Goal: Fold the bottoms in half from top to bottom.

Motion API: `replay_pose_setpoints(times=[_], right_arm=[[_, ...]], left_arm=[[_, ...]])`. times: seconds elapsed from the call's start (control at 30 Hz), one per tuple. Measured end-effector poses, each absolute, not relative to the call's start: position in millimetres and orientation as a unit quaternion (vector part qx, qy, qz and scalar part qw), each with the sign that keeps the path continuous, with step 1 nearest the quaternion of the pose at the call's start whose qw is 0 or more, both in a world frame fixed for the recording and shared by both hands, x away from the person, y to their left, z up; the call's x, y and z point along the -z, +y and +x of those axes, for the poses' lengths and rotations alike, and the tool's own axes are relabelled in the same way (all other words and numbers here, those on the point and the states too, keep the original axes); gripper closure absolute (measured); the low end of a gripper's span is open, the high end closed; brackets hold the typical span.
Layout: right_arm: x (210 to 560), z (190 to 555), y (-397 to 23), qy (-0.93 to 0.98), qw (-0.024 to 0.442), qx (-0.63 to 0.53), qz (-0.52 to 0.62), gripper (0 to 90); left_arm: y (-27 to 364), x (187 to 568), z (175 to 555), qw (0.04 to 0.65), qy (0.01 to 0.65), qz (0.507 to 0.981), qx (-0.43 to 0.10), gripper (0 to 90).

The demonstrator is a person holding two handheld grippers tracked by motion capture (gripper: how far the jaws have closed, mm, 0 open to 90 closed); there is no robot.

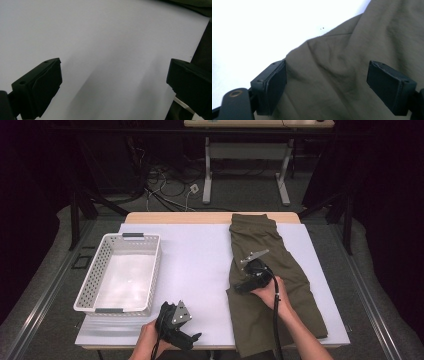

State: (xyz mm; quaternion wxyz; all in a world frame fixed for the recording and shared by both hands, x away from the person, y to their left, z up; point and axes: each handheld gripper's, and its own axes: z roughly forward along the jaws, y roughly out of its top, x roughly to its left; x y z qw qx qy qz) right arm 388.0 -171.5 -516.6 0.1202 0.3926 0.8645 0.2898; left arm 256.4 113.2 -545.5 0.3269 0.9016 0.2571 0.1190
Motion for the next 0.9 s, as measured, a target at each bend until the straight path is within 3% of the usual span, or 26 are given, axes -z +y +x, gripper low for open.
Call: replay_pose_setpoints(times=[0.27,0.67,0.77,0.9], right_arm=[[515,390,-155,0.864,0.114,-0.289,0.395,20.3],[530,383,-130,0.893,0.106,-0.244,0.362,37.7],[536,382,-128,0.895,0.110,-0.227,0.369,49.5],[538,382,-129,0.893,0.119,-0.219,0.374,58.5]], left_arm=[[114,546,257,0.331,0.260,0.899,-0.121,0.0],[114,546,257,0.327,0.258,0.901,-0.119,0.0],[114,546,257,0.325,0.258,0.902,-0.119,0.0],[114,546,257,0.327,0.258,0.901,-0.121,0.0]])
